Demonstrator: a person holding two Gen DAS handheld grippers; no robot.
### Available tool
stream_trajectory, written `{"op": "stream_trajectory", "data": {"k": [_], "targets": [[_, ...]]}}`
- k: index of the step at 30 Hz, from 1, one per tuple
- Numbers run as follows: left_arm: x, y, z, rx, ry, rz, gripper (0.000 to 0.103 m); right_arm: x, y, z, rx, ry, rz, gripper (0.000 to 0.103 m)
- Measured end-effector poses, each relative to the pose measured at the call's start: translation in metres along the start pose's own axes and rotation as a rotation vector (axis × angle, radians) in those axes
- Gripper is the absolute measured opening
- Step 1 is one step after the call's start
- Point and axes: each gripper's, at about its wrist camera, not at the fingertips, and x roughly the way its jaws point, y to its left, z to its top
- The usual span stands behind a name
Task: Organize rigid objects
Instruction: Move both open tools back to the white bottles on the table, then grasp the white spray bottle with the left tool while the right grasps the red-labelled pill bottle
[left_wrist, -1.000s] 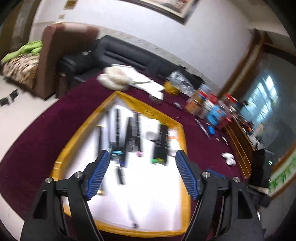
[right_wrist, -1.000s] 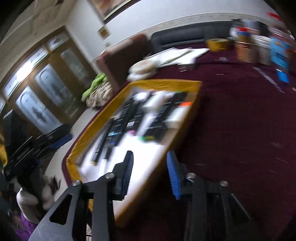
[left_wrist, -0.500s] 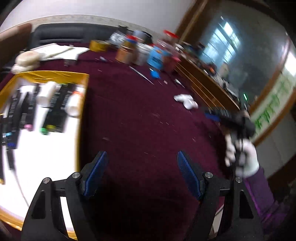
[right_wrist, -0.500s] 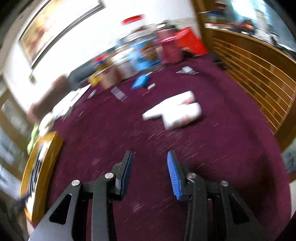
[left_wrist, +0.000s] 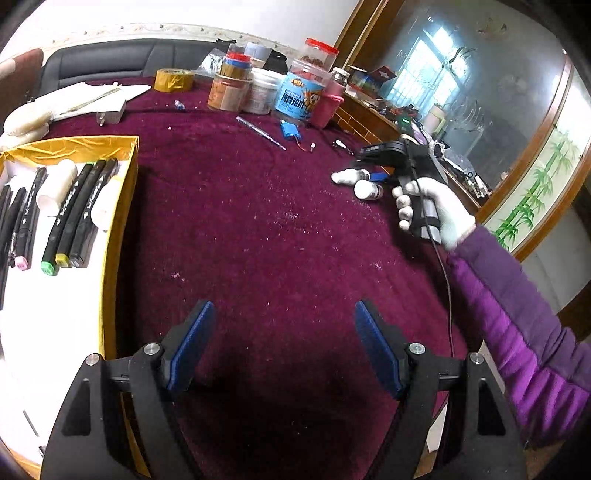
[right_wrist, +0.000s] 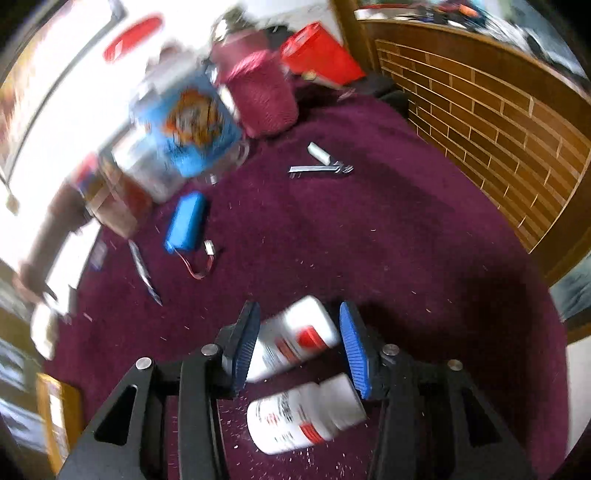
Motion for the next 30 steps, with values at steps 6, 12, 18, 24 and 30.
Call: {"op": "stream_trajectory", "data": {"k": [6, 12, 18, 24, 30], "targets": [[-0.004, 0.003, -0.004, -0.021, -0.004, 0.008, 0.077, 0.0, 0.031, -0.028, -0.126, 0.076, 0.047, 0.031], [-0.01, 0.0, -0.006, -0.009, -0.022, 0.025, 0.077, -0.031, 0.062, -0.096, -0.312, 0.164, 0.213, 0.032], [0.005, -0.007, -0.005, -0.019, 0.022, 0.023, 0.077, -0.089, 0.038, -0.129, -0.252, 0.061, 0.412, 0.035], [0.022, -0.035, 0.007, 0.07, 0.02, 0.062, 0.077, -0.134, -0.015, -0.139, -0.206, -0.072, 0.287, 0.05], [0.055, -0.058, 0.028, 0.11, 0.024, 0.07, 0.077, -0.101, -0.03, -0.139, -0.047, 0.031, 0.288, 0.05]]}}
